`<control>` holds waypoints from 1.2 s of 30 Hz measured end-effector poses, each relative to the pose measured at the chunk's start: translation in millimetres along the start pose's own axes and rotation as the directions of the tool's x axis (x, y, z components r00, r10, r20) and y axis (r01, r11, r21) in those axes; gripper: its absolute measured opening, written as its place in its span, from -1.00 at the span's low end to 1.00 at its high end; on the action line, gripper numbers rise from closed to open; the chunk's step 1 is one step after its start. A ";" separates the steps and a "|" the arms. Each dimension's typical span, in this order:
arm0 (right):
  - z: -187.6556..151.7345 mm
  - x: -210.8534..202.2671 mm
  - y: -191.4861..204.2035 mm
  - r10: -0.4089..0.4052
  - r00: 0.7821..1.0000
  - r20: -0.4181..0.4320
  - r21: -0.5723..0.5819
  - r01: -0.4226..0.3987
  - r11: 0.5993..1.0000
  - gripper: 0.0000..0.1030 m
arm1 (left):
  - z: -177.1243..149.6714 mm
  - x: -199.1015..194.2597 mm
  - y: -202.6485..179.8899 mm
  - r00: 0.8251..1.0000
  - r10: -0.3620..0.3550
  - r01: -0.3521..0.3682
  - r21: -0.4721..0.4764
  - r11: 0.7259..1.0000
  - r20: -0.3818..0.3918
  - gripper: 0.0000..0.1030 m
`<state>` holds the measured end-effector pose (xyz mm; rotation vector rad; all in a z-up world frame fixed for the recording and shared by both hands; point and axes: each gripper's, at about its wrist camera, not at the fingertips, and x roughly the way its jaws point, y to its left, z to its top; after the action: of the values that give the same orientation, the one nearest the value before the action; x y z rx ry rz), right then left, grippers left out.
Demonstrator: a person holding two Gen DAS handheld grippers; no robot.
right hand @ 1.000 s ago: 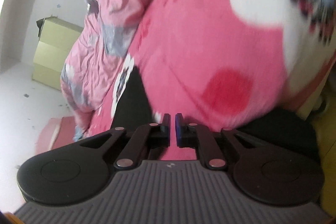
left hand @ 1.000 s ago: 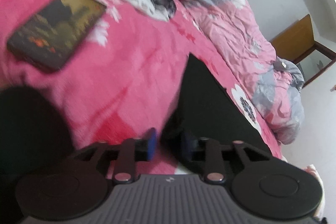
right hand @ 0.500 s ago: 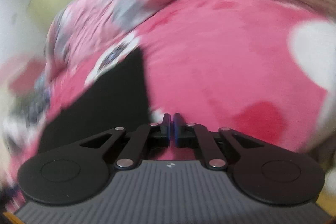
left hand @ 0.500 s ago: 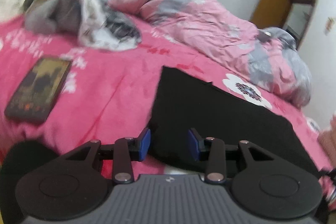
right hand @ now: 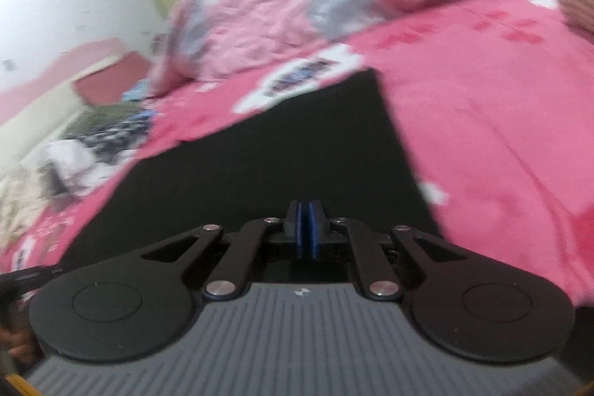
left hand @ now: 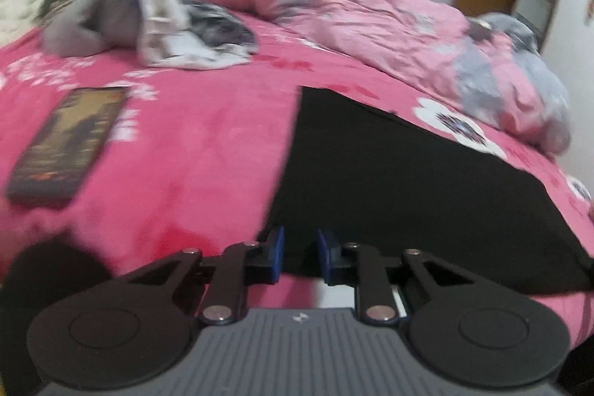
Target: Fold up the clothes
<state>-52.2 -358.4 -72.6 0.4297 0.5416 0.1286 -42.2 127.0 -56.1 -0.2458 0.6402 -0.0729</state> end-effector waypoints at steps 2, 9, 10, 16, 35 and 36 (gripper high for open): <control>1.0 -7.4 -10.8 0.000 1.000 0.015 0.058 -0.001 0.998 -0.99 | 5.3 -10.3 4.5 1.000 0.017 -0.017 0.010 1.000 0.025 -0.34; 8.8 -16.7 13.2 0.011 0.998 0.062 -0.037 -0.009 0.999 -0.90 | 24.8 -9.0 -23.6 0.994 -0.090 0.083 0.098 0.992 0.066 -0.29; 7.4 -11.0 19.7 0.036 0.998 0.048 -0.060 -0.033 0.998 -0.90 | 27.3 -5.9 -30.2 0.992 -0.112 0.104 0.114 0.988 0.065 -0.29; 1.3 8.9 28.1 0.048 0.999 0.005 -0.129 -0.047 0.991 -0.93 | 20.5 41.8 -56.9 0.989 -0.143 0.147 0.121 0.982 -0.040 -0.30; 44.6 35.6 -46.6 0.052 0.998 -0.042 0.149 -0.045 0.988 -1.00 | 24.6 53.4 -43.9 0.990 -0.138 0.136 0.147 0.980 0.003 -0.18; 50.3 31.0 -51.2 -0.003 1.000 -0.017 0.173 0.006 0.985 -0.92 | 25.0 53.8 -42.7 0.990 -0.142 0.140 0.142 0.980 0.004 -0.18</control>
<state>0.9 -415.7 -70.4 0.5972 0.5720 0.0812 16.2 83.0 -57.4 -0.1542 0.6000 -0.2519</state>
